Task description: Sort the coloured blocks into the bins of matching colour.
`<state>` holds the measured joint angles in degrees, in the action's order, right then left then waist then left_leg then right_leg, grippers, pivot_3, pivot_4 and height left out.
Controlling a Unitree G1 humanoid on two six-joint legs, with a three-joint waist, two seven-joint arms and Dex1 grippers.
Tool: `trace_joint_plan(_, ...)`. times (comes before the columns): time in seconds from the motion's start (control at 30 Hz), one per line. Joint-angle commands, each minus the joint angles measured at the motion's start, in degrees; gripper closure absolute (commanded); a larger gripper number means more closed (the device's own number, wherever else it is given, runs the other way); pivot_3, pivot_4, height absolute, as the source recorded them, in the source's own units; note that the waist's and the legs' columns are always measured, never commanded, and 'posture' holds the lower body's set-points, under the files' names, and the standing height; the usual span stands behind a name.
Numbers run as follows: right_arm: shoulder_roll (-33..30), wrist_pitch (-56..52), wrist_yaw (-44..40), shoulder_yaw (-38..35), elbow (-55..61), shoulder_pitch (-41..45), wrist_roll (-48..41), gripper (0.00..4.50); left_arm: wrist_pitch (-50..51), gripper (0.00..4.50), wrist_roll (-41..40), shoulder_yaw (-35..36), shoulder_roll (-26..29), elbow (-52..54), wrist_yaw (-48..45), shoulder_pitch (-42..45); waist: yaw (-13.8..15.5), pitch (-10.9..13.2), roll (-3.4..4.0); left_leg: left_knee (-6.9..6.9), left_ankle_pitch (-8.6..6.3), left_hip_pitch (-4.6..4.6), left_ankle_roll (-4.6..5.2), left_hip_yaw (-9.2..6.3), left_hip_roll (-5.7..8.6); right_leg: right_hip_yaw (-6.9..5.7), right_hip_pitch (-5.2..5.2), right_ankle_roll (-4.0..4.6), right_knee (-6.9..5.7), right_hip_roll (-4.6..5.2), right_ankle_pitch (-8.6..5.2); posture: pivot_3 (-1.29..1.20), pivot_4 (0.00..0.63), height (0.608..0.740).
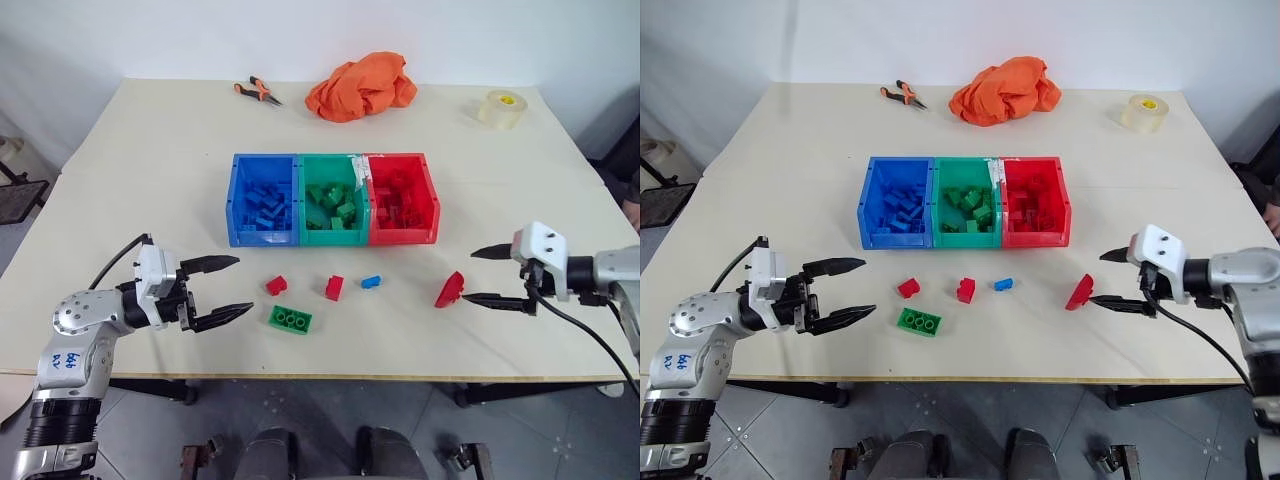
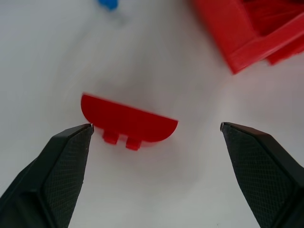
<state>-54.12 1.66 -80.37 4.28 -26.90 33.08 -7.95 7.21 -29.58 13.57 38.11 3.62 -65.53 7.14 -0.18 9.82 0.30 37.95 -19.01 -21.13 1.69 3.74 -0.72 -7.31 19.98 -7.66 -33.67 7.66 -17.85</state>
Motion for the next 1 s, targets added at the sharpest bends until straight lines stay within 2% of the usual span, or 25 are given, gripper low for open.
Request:
trace_joint_plan(0.03,0.7,8.3,-5.3,3.7,-8.5,5.3,4.1,0.0,0.7,0.06,-2.3,3.2,0.2,6.0,2.2,-4.0,-0.1,0.0,0.02,0.0,0.0,0.0,0.0,-0.01,0.0,-0.01,-0.03,0.0,0.04,0.0,0.0,0.0,0.15,0.74)
trace_joint_plan(0.27,7.0,16.5,-9.1,7.6,-20.2,14.7,7.0,0.0,1.2,0.06,-2.9,4.6,-0.9,11.4,5.8,-9.0,-0.9,0.0,0.07,0.08,-0.03,0.08,-0.06,-0.17,-0.1,-0.04,-0.29,0.04,0.19,0.01,-0.02,0.0,0.15,0.74)
trace_joint_plan(0.47,9.9,19.2,-9.6,8.7,-26.1,17.1,8.6,0.0,0.9,0.06,-2.9,4.2,-1.5,12.9,7.1,-10.4,-1.0,0.0,0.08,0.11,-0.02,0.03,-0.06,-0.36,-0.03,0.01,-0.33,0.07,0.12,0.01,-0.04,0.0,0.15,0.74)
trace_joint_plan(0.63,10.2,19.9,-9.6,8.1,-26.7,16.7,8.1,1.64,0.5,0.0,-2.8,4.2,-1.7,13.1,7.6,-10.3,-1.4,0.0,0.08,0.11,-0.02,0.07,-0.07,-0.4,-0.04,0.03,-0.38,0.07,0.14,-0.01,-0.04,0.0,0.15,0.74)
trace_joint_plan(0.83,9.5,15.8,-6.0,3.9,-21.2,14.9,4.7,3.57,-0.1,0.0,-2.3,3.1,-1.7,11.1,6.9,-8.3,-1.3,0.1,0.09,0.11,-0.02,0.05,-0.07,-0.39,-0.04,0.02,-0.36,0.08,0.13,-0.01,-0.04,0.0,0.15,0.74)
trace_joint_plan(1.0,10.8,2.7,0.4,-2.2,-7.2,14.1,-1.9,3.56,-0.8,0.0,-1.9,1.9,-1.8,8.6,6.3,-5.6,-1.3,0.1,0.14,0.11,-0.02,0.04,-0.07,-0.39,-0.04,0.03,-0.32,0.08,0.09,-0.01,-0.04,0.0,0.15,0.74)
